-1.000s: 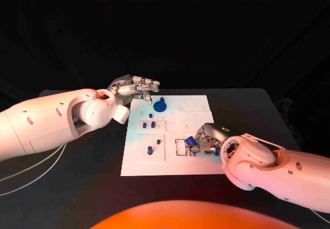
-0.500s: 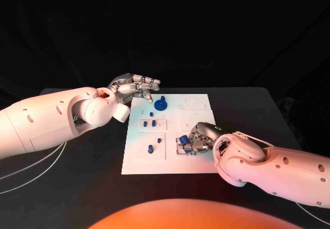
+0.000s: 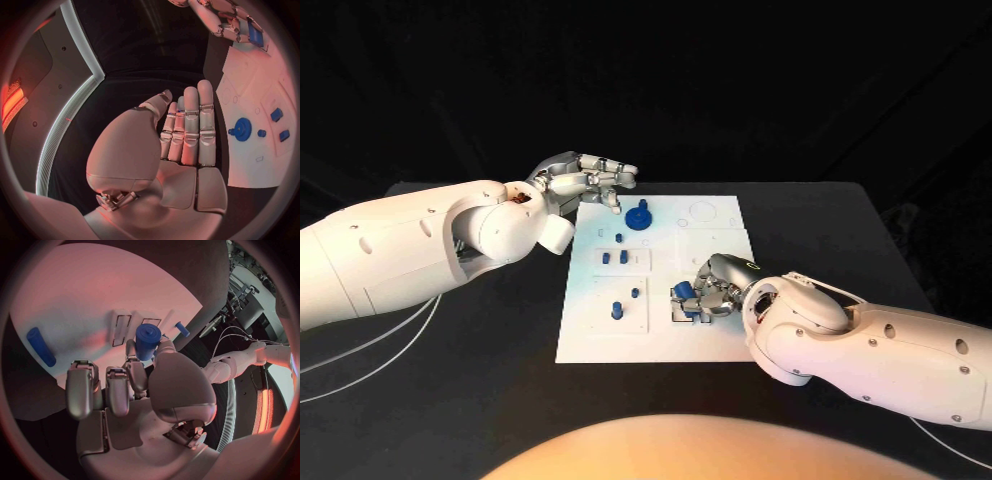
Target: Assemble the parts on the task board
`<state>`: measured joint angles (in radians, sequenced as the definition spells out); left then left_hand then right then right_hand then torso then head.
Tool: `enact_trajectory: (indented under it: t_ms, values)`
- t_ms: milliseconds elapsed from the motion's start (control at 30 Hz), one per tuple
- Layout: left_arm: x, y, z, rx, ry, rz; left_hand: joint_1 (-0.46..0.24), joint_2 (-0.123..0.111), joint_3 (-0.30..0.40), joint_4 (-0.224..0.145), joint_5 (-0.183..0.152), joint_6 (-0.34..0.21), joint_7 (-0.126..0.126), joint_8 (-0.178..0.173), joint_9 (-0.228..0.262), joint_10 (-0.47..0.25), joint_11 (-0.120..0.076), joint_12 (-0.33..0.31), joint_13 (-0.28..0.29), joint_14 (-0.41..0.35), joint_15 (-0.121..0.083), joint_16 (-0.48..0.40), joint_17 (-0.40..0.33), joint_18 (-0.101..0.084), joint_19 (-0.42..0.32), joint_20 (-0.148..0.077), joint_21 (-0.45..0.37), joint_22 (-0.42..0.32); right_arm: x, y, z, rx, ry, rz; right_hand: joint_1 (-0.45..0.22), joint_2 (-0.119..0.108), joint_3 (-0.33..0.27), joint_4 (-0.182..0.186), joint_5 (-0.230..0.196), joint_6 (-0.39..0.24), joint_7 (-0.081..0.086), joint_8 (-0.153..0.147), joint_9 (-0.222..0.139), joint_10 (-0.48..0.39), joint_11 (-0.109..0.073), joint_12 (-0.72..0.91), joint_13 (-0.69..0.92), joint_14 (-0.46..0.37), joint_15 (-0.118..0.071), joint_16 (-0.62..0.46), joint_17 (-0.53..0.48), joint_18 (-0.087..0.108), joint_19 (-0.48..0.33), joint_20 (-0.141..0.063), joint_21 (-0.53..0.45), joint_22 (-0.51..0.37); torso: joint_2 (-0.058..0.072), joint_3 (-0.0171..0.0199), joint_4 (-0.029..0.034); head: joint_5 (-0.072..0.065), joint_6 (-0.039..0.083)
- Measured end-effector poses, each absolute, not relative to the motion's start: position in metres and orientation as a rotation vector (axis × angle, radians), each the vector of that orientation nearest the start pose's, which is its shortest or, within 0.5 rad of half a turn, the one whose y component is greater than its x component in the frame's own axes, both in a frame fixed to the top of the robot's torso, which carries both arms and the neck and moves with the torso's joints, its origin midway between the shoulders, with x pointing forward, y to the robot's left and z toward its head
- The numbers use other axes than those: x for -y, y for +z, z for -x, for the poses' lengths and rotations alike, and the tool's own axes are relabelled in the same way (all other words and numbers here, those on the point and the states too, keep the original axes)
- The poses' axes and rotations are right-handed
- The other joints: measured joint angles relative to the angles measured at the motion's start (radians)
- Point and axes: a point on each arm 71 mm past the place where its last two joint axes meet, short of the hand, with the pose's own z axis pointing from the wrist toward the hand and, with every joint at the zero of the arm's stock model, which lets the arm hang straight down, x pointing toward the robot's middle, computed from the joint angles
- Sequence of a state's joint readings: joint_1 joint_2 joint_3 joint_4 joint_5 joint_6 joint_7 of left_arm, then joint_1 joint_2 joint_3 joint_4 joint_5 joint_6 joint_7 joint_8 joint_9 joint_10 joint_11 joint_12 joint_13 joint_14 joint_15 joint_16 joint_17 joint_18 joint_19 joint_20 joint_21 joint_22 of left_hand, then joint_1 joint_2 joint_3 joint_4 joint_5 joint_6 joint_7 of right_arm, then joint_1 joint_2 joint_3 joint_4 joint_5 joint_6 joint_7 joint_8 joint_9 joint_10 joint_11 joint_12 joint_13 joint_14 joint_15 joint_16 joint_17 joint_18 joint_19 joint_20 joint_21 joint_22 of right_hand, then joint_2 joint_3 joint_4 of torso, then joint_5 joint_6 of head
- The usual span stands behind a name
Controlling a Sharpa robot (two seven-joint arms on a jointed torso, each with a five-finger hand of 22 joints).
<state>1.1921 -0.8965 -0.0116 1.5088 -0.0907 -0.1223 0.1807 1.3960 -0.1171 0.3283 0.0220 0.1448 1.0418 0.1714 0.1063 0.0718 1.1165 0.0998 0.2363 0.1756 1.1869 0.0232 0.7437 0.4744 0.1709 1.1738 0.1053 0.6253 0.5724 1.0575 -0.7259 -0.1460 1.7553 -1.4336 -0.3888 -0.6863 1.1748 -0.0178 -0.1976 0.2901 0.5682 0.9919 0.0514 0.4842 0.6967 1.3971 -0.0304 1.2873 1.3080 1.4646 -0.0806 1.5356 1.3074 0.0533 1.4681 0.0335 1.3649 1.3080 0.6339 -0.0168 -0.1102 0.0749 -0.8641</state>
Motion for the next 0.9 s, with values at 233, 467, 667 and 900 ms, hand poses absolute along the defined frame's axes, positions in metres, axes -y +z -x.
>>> enact_trajectory:
  t_ms: [233,467,667,900]
  values:
    - [-0.2284,-0.1846,-0.4879,-1.684,-1.522,1.097,0.0,0.0,0.0,0.0,0.0,0.0,0.0,0.0,0.0,0.0,0.0,0.004,0.0,-0.004,-0.004,0.0,0.0,0.0,0.0,0.0,0.0,0.0,0.1136,-0.2677,-0.3889,-2.017,0.479,-0.109,-0.014,0.004,-0.012,-0.001,-0.049,0.0,0.0,0.002,0.01,0.0,0.0,0.0,0.0,0.0,0.0,0.0,0.0,0.0,0.0,0.0,-0.004,0.0,0.0,0.0,-0.0002,0.0,-0.003]
    - [-0.2284,-0.1846,-0.4878,-1.685,-1.522,1.097,0.0,0.0,0.0,0.0,0.0,0.0,0.0,0.0,0.0,0.0,0.0,0.004,0.0,-0.004,-0.004,0.0,0.0,0.0,0.0,0.0,0.0,0.0,0.1129,-0.2682,-0.3888,-2.025,0.476,-0.099,-0.023,0.004,-0.022,0.002,-0.074,0.006,-0.006,0.002,0.012,0.0,0.0,0.0,0.0,0.0,0.0,0.0,0.0,0.0,0.0,0.0,-0.009,0.0,0.001,0.0,-0.0005,0.0,-0.007]
    - [-0.2284,-0.1847,-0.4878,-1.686,-1.522,1.097,0.0,0.0,0.0,0.0,0.0,0.0,0.0,0.0,0.0,0.0,0.0,0.004,0.0,-0.004,-0.004,0.0,0.0,0.0,0.0,0.0,0.0,0.0,0.1119,-0.2687,-0.3881,-2.032,0.475,-0.091,-0.038,0.009,-0.029,0.001,-0.108,0.01,-0.01,0.002,0.02,0.0,0.0,0.0,0.0,0.0,0.0,0.0,0.0,0.0,0.0,0.0,-0.009,0.0,0.001,0.0001,-0.0007,0.001,-0.008]
    - [-0.229,-0.1847,-0.4877,-1.686,-1.521,1.098,0.0,0.0,0.0,0.0,0.0,0.0,0.0,0.0,0.0,0.0,0.0,0.004,0.0,-0.004,-0.004,0.0,0.0,0.0,0.0,0.0,0.0,0.0,0.1118,-0.2687,-0.3883,-2.033,0.472,-0.086,-0.048,0.011,-0.038,0.0,-0.145,0.011,-0.011,0.008,0.028,0.0,0.0,0.0,0.0,0.0,0.0,0.0,0.0,0.0,0.0,0.0,-0.013,0.0,0.0,0.0001,-0.0013,0.001,-0.009]
